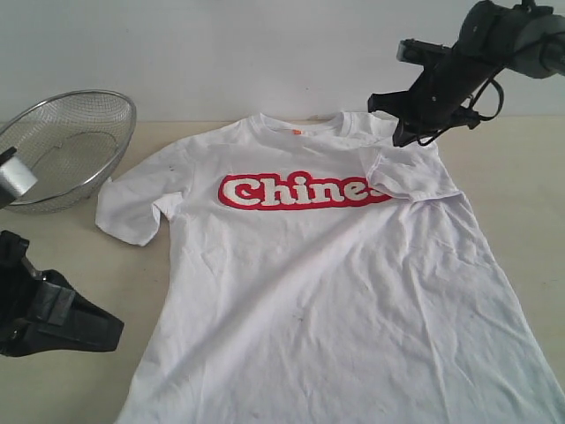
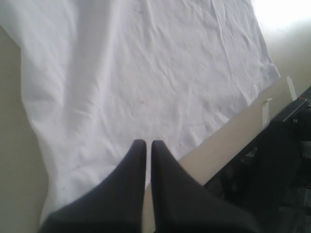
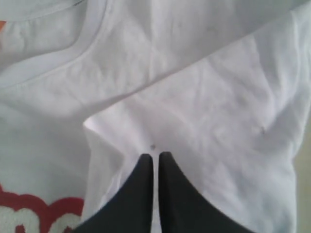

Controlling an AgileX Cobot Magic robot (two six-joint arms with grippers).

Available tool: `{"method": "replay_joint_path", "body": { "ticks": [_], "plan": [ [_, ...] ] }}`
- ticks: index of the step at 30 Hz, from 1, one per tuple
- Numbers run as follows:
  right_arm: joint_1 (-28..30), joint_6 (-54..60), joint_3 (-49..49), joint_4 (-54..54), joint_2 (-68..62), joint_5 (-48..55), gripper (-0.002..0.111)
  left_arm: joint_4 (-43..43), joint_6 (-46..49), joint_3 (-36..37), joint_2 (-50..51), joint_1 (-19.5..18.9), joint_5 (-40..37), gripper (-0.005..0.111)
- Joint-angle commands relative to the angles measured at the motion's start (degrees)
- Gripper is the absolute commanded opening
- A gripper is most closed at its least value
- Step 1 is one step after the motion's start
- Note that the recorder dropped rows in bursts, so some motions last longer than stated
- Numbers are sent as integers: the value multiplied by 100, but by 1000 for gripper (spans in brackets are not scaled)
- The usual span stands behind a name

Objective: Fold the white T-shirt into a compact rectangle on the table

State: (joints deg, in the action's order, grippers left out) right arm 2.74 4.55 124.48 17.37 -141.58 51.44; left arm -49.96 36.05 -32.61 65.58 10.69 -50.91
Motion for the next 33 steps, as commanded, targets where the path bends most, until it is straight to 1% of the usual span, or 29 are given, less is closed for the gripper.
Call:
{"method": "replay_joint_path", "body": {
  "ticks": [1,13,15,19,22,26,30,33],
  "plan": [
    [87,155,11,-2,39,98,0,-36,39,-16,14,-1,-53,4],
    [-385,158,11,32,-193,-205,0,-36,39,-16,14,-1,-53,4],
    [-435,146,11,249,-193,-193,0,-36,39,-16,14,-1,-53,4],
    [-517,490,11,1033,-193,-34,0,-36,39,-16,14,-1,-53,4],
    [-517,490,11,1140,-181,64,0,-36,39,-16,14,-1,-53,4],
    [-348,521,11,1047,-63,256,0,-36,39,-16,14,-1,-122,4],
    [-44,521,21,1007,177,364,0,-36,39,-16,14,-1,-146,4],
    [152,496,21,495,321,563,0,-36,39,-16,14,-1,-146,4]
  ]
}}
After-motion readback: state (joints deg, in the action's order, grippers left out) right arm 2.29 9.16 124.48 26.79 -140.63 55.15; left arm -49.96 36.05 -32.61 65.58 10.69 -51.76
